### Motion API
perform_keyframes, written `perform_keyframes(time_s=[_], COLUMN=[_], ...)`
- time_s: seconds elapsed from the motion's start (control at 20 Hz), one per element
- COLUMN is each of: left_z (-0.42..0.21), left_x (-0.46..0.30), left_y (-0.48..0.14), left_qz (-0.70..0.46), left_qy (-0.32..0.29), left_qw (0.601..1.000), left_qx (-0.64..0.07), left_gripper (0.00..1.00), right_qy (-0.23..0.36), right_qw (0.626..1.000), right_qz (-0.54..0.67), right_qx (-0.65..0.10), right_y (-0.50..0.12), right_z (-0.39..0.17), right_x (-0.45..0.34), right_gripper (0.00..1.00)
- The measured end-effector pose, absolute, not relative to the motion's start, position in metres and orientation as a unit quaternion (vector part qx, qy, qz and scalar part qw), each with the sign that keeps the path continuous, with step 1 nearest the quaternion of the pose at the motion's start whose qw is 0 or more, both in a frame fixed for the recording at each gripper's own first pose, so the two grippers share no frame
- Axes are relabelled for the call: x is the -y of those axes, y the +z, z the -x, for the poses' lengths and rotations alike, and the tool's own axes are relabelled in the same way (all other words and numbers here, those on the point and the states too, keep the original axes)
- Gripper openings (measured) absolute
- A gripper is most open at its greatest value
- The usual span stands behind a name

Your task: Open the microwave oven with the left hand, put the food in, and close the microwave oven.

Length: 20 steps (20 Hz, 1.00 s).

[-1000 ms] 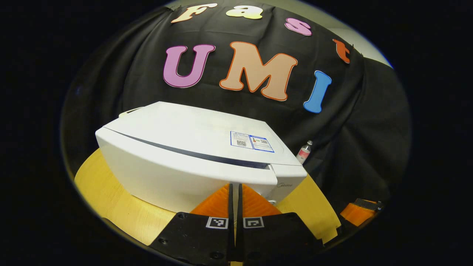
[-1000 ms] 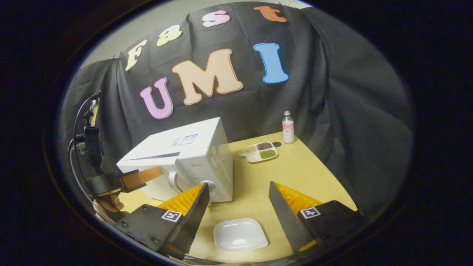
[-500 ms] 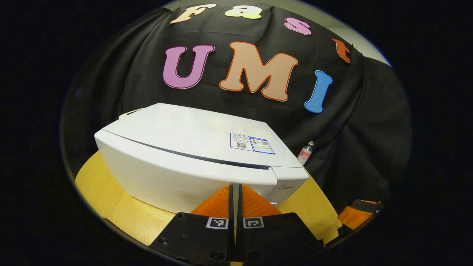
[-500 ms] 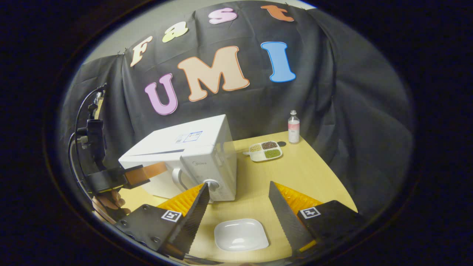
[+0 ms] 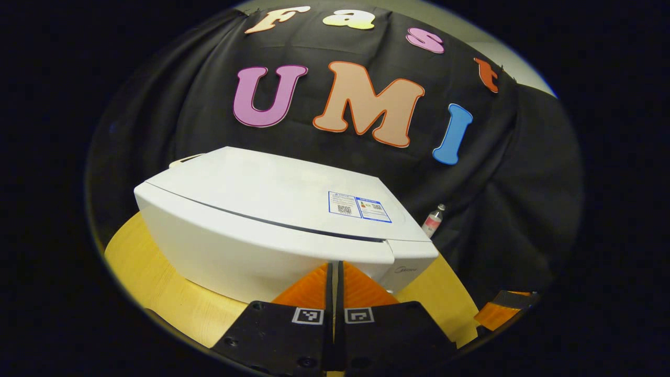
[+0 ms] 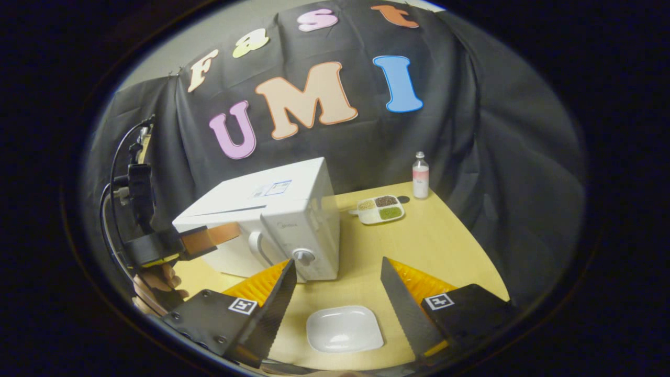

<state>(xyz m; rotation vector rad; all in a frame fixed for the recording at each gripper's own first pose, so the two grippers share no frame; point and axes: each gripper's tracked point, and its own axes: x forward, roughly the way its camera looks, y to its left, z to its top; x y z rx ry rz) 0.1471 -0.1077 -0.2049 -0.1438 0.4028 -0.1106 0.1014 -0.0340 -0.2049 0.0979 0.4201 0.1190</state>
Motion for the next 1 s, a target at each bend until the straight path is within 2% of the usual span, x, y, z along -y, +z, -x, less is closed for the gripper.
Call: perform_keyframes(time_s=[0.05,0.1,0.2,0.55,0.6,0.65,0.8,0.85,0.9,1.0], left_z=[-0.147,-0.147,-0.156,-0.155,-0.155,-0.155,-0.156,-0.155,-0.154,-0.15], left_x=[0.108,0.107,0.102,0.103,0.101,0.101,0.101,0.101,0.102,0.102], left_y=[-0.205,-0.204,-0.201,-0.204,-0.203,-0.202,-0.193,-0.189,-0.184,-0.173], left_qz=[0.075,0.08,0.079,0.097,0.092,0.087,0.077,0.074,0.073,0.068], left_qy=[-0.056,-0.057,-0.039,-0.042,-0.04,-0.04,-0.042,-0.043,-0.047,-0.051], left_qw=[0.976,0.976,0.979,0.976,0.977,0.978,0.979,0.98,0.981,0.982], left_qx=[-0.198,-0.196,-0.185,-0.19,-0.19,-0.188,-0.182,-0.18,-0.176,-0.168], left_gripper=[0.01,0.01,0.0,0.01,0.0,0.01,0.01,0.01,0.01,0.01], right_qy=[0.061,0.064,0.069,0.073,0.072,0.07,0.066,0.065,0.064,0.064], right_qw=[0.975,0.975,0.975,0.974,0.974,0.974,0.975,0.975,0.976,0.977], right_qz=[-0.048,-0.048,-0.047,-0.048,-0.05,-0.051,-0.056,-0.056,-0.057,-0.058], right_qx=[-0.207,-0.206,-0.207,-0.207,-0.207,-0.207,-0.204,-0.203,-0.202,-0.197], right_y=[-0.204,-0.203,-0.204,-0.2,-0.2,-0.199,-0.195,-0.194,-0.192,-0.187], right_z=[-0.1,-0.099,-0.095,-0.085,-0.083,-0.083,-0.082,-0.082,-0.082,-0.083], right_x=[0.033,0.032,0.03,0.032,0.032,0.033,0.032,0.032,0.032,0.032], right_gripper=[0.92,1.0,1.0,1.0,0.92,1.0,0.99,0.92,0.99,0.99])
